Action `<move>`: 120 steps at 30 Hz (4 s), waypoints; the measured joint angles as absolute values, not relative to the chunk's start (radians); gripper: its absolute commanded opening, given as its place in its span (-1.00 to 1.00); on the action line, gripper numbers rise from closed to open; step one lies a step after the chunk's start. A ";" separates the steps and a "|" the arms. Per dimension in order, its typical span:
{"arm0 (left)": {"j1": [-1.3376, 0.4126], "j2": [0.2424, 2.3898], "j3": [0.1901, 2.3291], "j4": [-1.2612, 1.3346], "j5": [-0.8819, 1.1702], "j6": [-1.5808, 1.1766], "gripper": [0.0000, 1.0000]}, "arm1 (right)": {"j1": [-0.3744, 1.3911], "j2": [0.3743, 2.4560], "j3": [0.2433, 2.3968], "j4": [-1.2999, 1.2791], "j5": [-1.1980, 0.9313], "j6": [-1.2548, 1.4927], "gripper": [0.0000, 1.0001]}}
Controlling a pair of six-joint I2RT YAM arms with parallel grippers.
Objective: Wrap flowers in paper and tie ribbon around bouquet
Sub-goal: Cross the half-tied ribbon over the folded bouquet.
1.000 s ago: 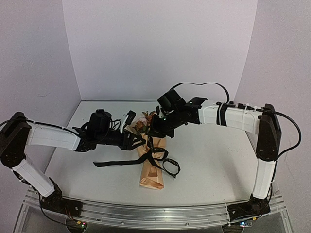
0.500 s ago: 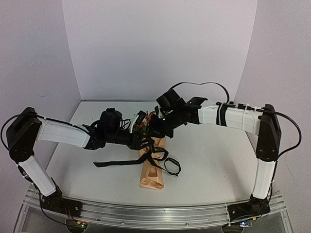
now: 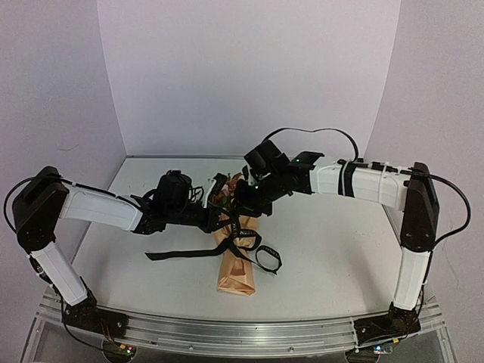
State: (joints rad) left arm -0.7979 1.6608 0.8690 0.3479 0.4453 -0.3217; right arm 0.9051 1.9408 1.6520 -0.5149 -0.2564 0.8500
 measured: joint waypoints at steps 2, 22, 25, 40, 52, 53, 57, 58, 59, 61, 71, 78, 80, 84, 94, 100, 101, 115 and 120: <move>-0.798 1.660 0.861 0.363 0.421 -0.334 -1.00 | 0.905 1.916 1.627 -0.516 -0.238 0.838 -0.21; -0.797 1.629 0.807 0.393 0.275 -0.409 -0.99 | 1.048 1.608 1.027 -0.286 -0.097 0.542 0.01; -0.797 1.629 0.807 0.391 0.275 -0.413 -1.00 | 1.071 1.661 1.035 -0.255 -0.093 0.507 -0.09; -0.797 1.615 0.808 0.366 0.272 -0.416 -1.00 | 1.083 1.765 1.056 -0.226 0.013 0.471 -1.00; -0.793 1.590 0.807 0.367 0.281 -0.416 -1.00 | 1.083 1.703 1.181 -0.379 0.021 0.505 -1.00; -0.792 1.587 0.807 0.368 0.284 -0.415 -1.00 | 1.083 1.706 1.216 -0.398 0.008 0.511 -1.00; -0.791 1.582 0.807 0.377 0.296 -0.409 -1.00 | 1.078 1.763 1.356 -0.439 -0.049 0.558 -1.00; -0.791 1.582 0.807 0.377 0.300 -0.407 -1.00 | 1.075 1.784 1.373 -0.439 -0.064 0.580 -1.00; -0.791 1.580 0.805 0.377 0.304 -0.404 -1.00 | 1.073 1.802 1.380 -0.441 -0.079 0.599 -1.00; -0.791 1.574 0.796 0.380 0.311 -0.399 -1.00 | 1.066 1.841 1.383 -0.450 -0.105 0.641 -1.00; -0.791 1.488 0.727 0.392 0.361 -0.394 -1.00 | 1.037 1.932 1.328 -0.415 -0.139 0.870 -1.00; -0.798 1.427 0.676 0.391 0.457 -0.393 -1.00 | 1.031 1.932 1.272 -0.284 -0.113 0.993 -1.00; -0.805 1.416 0.662 0.390 0.477 -0.393 -1.00 | 1.025 1.932 1.263 -0.257 -0.113 1.015 -1.00; -0.819 1.393 0.631 0.376 0.496 -0.392 -1.00 | 1.001 1.932 1.245 -0.206 -0.123 1.056 -1.00; -0.831 1.379 0.598 0.333 0.493 -0.393 -0.90 | 0.969 1.911 1.209 -0.147 -0.120 1.093 -1.00; -0.840 1.379 0.543 0.331 0.444 -0.419 -0.68 | 0.966 1.905 1.209 -0.150 -0.120 1.089 -1.00; -0.843 1.380 0.540 0.330 0.431 -0.423 -0.59 | 0.966 1.905 1.210 -0.150 -0.120 1.087 -1.00; -0.945 1.291 0.448 0.294 0.261 -0.447 -0.06 | 0.965 1.905 1.220 -0.193 -0.103 1.047 -1.00; -0.955 1.131 0.401 0.243 0.229 -0.477 0.19 | 0.965 1.905 1.230 -0.204 -0.098 1.037 -1.00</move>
